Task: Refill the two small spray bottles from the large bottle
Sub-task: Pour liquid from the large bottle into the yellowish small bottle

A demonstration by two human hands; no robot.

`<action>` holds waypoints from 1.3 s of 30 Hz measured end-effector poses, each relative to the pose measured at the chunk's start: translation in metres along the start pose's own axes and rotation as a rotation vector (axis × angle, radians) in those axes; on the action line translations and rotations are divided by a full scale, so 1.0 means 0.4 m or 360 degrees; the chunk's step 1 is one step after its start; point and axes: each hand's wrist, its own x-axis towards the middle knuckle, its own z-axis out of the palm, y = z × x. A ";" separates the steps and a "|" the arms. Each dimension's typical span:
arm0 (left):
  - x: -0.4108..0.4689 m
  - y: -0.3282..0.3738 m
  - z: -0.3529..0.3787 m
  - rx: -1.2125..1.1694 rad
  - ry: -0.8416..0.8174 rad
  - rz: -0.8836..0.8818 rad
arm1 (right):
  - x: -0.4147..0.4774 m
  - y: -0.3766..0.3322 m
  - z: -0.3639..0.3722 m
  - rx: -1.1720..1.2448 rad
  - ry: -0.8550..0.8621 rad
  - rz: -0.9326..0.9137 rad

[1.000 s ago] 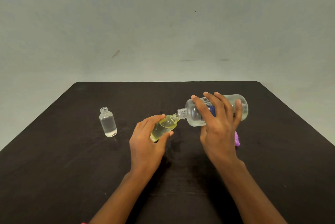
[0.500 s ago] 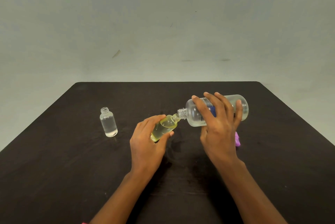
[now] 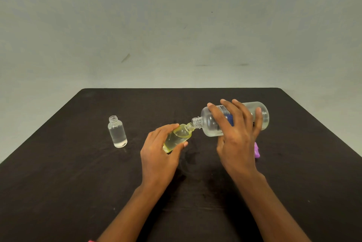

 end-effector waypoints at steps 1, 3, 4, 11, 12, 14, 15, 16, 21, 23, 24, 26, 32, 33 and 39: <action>0.000 0.000 0.000 0.0002 -0.0003 -0.0002 | 0.000 0.000 0.000 0.0002 -0.0003 -0.0001; 0.000 0.000 0.001 0.0002 -0.0006 -0.0005 | 0.000 -0.001 0.000 0.0009 -0.0003 -0.0003; 0.000 0.000 0.001 -0.0001 -0.0006 -0.0008 | 0.001 -0.001 -0.001 0.0013 0.0002 -0.0004; 0.000 0.001 0.000 0.0014 -0.0004 -0.0018 | 0.001 -0.002 0.000 0.0002 0.0035 -0.0002; 0.000 0.001 -0.001 0.0015 -0.0004 -0.0019 | 0.001 -0.002 0.000 0.0002 0.0037 -0.0003; 0.000 0.001 0.000 0.0014 -0.0003 -0.0015 | 0.001 -0.002 0.000 -0.0002 0.0038 -0.0006; 0.000 0.001 0.000 0.0014 -0.0003 -0.0013 | 0.001 -0.001 0.001 -0.0004 0.0038 -0.0007; 0.000 0.001 0.000 0.0014 -0.0004 -0.0013 | 0.001 -0.001 0.001 -0.0004 0.0037 -0.0008; 0.000 0.003 -0.001 0.0004 -0.0009 -0.0036 | 0.001 -0.001 0.002 -0.0005 0.0037 -0.0004; 0.000 0.003 -0.001 -0.0003 -0.0013 -0.0039 | 0.000 -0.001 0.001 -0.0004 0.0042 -0.0004; 0.000 0.003 -0.002 -0.0005 -0.0013 -0.0040 | 0.000 -0.001 0.001 -0.0003 0.0045 -0.0004; 0.000 0.004 -0.002 -0.0008 -0.0015 -0.0042 | -0.001 -0.001 0.001 0.0001 0.0050 -0.0005; -0.002 0.005 -0.001 -0.0021 -0.0010 -0.0045 | 0.001 -0.001 0.001 0.0007 0.0047 -0.0016; -0.002 0.005 0.000 -0.0021 -0.0011 -0.0045 | 0.000 -0.001 0.001 0.0006 0.0046 -0.0018; -0.001 0.008 -0.001 -0.0031 -0.0015 -0.0035 | -0.001 -0.001 0.003 0.0016 0.0048 -0.0001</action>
